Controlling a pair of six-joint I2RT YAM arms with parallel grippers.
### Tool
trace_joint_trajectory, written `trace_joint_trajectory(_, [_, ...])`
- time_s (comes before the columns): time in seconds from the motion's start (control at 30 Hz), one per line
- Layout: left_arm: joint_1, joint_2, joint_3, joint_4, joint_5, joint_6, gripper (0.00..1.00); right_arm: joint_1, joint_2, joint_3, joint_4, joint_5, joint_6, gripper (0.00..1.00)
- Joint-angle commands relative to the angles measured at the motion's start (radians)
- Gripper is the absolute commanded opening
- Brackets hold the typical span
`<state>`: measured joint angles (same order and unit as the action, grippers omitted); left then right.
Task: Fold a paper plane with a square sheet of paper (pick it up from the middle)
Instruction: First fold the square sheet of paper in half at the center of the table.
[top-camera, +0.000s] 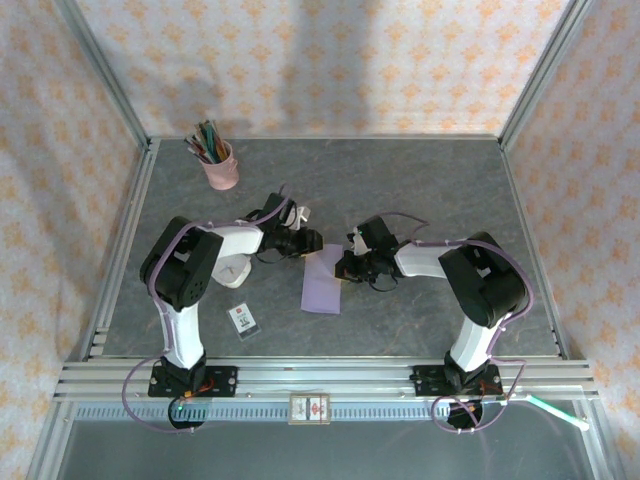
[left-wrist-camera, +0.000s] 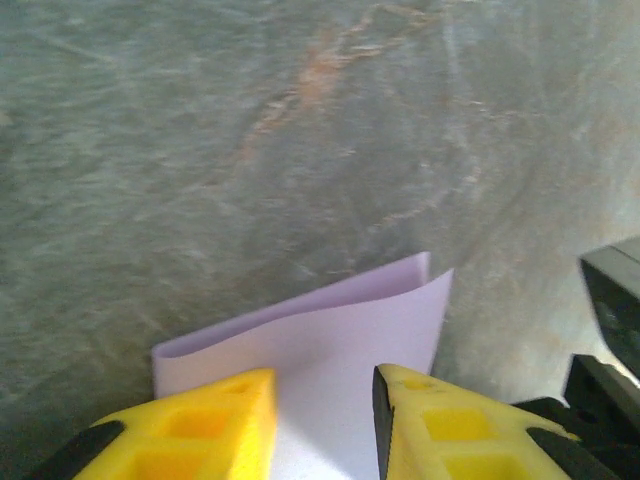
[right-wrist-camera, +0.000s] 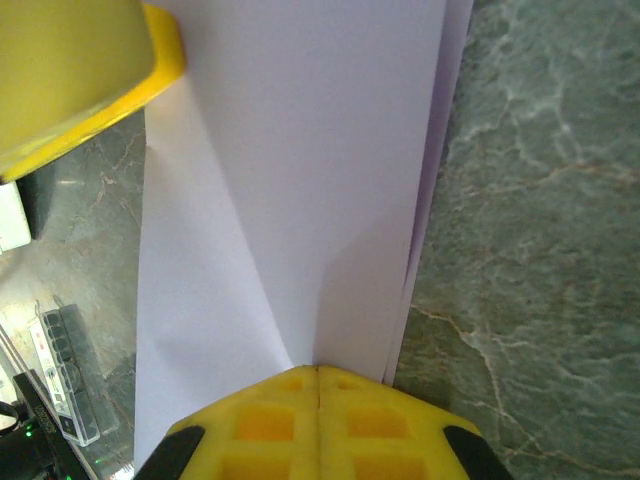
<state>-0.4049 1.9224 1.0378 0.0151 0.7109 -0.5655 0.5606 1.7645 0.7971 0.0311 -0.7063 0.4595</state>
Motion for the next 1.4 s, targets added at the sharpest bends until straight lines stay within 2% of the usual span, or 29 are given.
trace_joint_trajectory(0.0, [0.018,0.019,0.011,-0.024,-0.041,0.041,0.35,-0.005,0.075,-0.065,-0.144,0.247,-0.023,0.01])
trace_joint_trajectory(0.27, [0.042,0.003,0.027,-0.083,-0.082,0.081,0.36,-0.005,0.075,-0.069,-0.138,0.244,-0.02,0.01])
trace_joint_trajectory(0.43, [0.04,-0.112,0.011,-0.097,-0.083,0.066,0.36,-0.005,0.075,-0.067,-0.141,0.247,-0.019,0.01])
trace_joint_trajectory(0.6, [-0.02,-0.267,-0.097,-0.074,-0.076,0.004,0.36,-0.005,0.076,-0.064,-0.14,0.247,-0.019,0.01])
trace_joint_trajectory(0.77, [-0.092,-0.357,-0.247,-0.002,-0.041,-0.11,0.27,-0.005,0.081,-0.064,-0.137,0.245,-0.02,0.01])
trace_joint_trajectory(1.0, [-0.112,-0.378,-0.369,0.042,-0.015,-0.146,0.2,-0.005,0.085,-0.06,-0.137,0.244,-0.023,0.01])
trace_joint_trajectory(1.37, [-0.104,-0.308,-0.376,0.072,0.002,-0.123,0.18,-0.005,0.078,-0.061,-0.144,0.253,-0.026,0.01])
